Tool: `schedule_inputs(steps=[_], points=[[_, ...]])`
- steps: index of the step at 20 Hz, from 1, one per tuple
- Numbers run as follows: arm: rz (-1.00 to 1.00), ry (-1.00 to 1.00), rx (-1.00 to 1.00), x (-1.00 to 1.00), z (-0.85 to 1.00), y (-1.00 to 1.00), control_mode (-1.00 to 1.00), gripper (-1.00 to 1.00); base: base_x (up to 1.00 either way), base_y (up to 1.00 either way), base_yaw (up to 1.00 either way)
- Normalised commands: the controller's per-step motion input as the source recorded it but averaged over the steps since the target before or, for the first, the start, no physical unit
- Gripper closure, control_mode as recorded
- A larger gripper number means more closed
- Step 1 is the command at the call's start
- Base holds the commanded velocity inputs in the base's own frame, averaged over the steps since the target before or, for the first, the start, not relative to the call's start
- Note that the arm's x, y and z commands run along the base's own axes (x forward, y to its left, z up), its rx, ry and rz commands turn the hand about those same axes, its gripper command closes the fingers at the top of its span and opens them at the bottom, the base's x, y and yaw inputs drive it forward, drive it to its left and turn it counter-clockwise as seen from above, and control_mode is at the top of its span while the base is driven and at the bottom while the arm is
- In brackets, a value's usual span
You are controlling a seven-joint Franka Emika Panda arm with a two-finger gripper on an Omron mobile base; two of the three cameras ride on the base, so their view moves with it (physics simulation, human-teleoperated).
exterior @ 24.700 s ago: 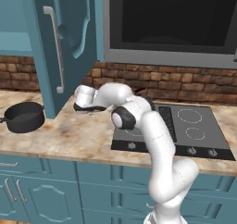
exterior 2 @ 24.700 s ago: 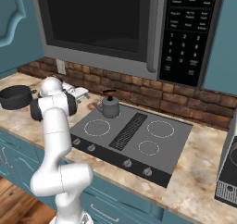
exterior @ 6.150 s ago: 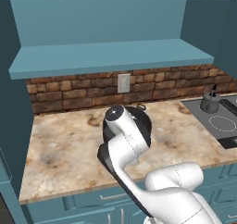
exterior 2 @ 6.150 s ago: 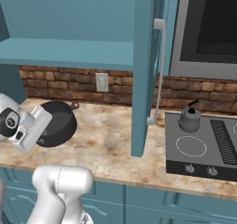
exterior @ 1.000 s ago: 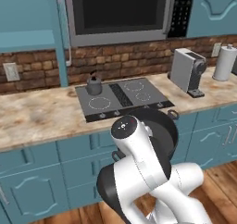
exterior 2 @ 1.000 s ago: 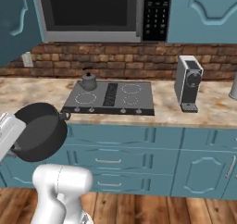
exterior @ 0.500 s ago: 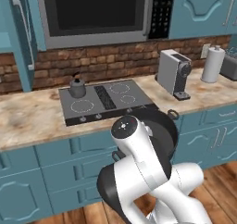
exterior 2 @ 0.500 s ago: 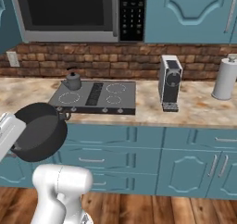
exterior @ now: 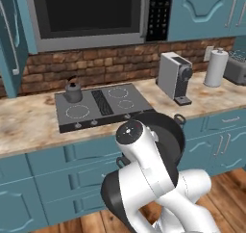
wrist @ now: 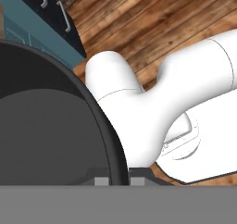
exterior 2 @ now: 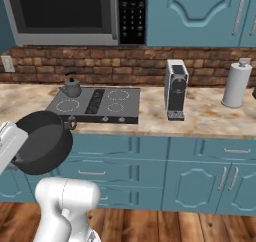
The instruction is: Pick the kettle from the cabinet and place it on a stove burner. Then pick the pot from the counter and place it on another stove burner. Finally, turn both burners on.
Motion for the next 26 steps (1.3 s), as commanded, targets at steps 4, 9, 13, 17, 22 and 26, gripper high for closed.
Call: schedule_inputs(steps=[4,9,13,17,22,26], points=[[0.00,0.00,0.00,0.00,0.00,0.00,1.00,1.00,0.25,-0.22,0.00],[0.00,0.00,0.00,0.00,0.00,0.00,1.00,1.00,0.32,-0.17,0.00],[0.00,0.00,0.00,0.00,0.00,0.00,1.00,1.00,0.39,-0.13,0.01],[0.00,0.00,0.00,0.00,0.00,0.00,1.00,1.00,0.41,-0.10,0.01],[0.00,0.00,0.00,0.00,0.00,0.00,1.00,1.00,0.43,-0.10,0.01],[0.00,0.00,0.00,0.00,0.00,0.00,1.00,1.00,0.43,-0.12,0.01]])
